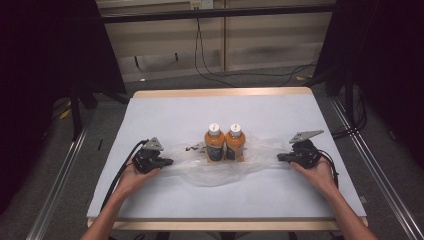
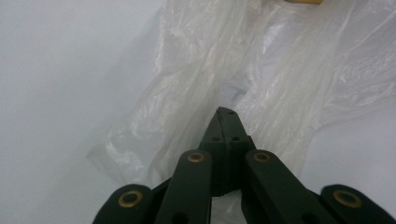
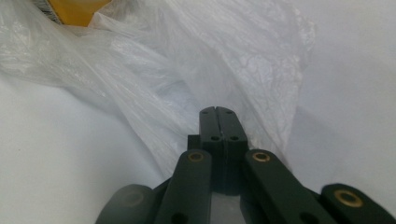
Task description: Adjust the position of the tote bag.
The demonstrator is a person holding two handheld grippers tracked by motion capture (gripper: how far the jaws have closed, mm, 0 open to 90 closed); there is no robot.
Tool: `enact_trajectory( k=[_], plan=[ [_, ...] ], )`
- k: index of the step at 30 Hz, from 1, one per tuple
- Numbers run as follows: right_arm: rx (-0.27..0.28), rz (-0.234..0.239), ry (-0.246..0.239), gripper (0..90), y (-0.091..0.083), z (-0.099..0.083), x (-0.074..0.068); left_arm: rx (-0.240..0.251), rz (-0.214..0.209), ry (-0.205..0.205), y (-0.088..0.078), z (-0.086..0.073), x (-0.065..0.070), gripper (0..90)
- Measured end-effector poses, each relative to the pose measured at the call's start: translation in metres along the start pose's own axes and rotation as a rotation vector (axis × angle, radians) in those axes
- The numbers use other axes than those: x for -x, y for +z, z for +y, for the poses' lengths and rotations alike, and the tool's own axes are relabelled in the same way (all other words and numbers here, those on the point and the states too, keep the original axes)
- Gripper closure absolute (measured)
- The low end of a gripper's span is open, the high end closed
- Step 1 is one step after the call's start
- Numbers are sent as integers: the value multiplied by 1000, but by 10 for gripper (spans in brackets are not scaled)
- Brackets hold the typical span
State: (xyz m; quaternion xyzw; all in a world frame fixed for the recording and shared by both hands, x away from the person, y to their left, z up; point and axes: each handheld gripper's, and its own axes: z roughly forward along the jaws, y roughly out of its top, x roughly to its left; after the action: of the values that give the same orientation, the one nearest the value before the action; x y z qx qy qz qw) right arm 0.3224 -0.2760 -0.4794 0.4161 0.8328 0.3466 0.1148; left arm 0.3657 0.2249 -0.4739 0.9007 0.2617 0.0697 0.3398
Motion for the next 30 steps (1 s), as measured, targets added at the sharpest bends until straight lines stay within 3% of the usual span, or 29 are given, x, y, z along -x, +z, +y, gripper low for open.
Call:
enact_trajectory(
  k=[2,6,9,14,15,17,20,24,27,28,29,30],
  plan=[
    [4,9,-10,900,0,0,-2,17,-17,-8,-2,-3,0,900],
    [64,54,-25,900,-3,6,-8,78,-43,-6,-12,1,3,900],
    [126,76,-55,900,-13,19,-16,127,-44,35,-26,15,12,899],
    [158,90,-92,900,-20,33,-24,153,-48,68,-32,30,22,885],
    [168,101,-106,900,-21,41,-28,159,-55,108,-35,40,29,885],
    [169,104,-114,900,-21,44,-29,160,-59,119,-36,45,32,887],
    [149,114,-146,900,-14,58,-32,132,-68,160,-31,63,37,898],
    [111,124,-168,900,2,69,-33,96,-79,177,-11,84,32,900],
    [63,138,-173,900,19,73,-31,58,-100,175,7,90,28,900],
    [63,138,-173,900,19,73,-31,37,-115,179,14,91,27,900],
    [59,156,-158,900,26,73,-27,-23,-116,194,28,91,27,900],
    [59,156,-158,900,26,73,-27,-23,-116,194,28,91,27,900]
  ],
)
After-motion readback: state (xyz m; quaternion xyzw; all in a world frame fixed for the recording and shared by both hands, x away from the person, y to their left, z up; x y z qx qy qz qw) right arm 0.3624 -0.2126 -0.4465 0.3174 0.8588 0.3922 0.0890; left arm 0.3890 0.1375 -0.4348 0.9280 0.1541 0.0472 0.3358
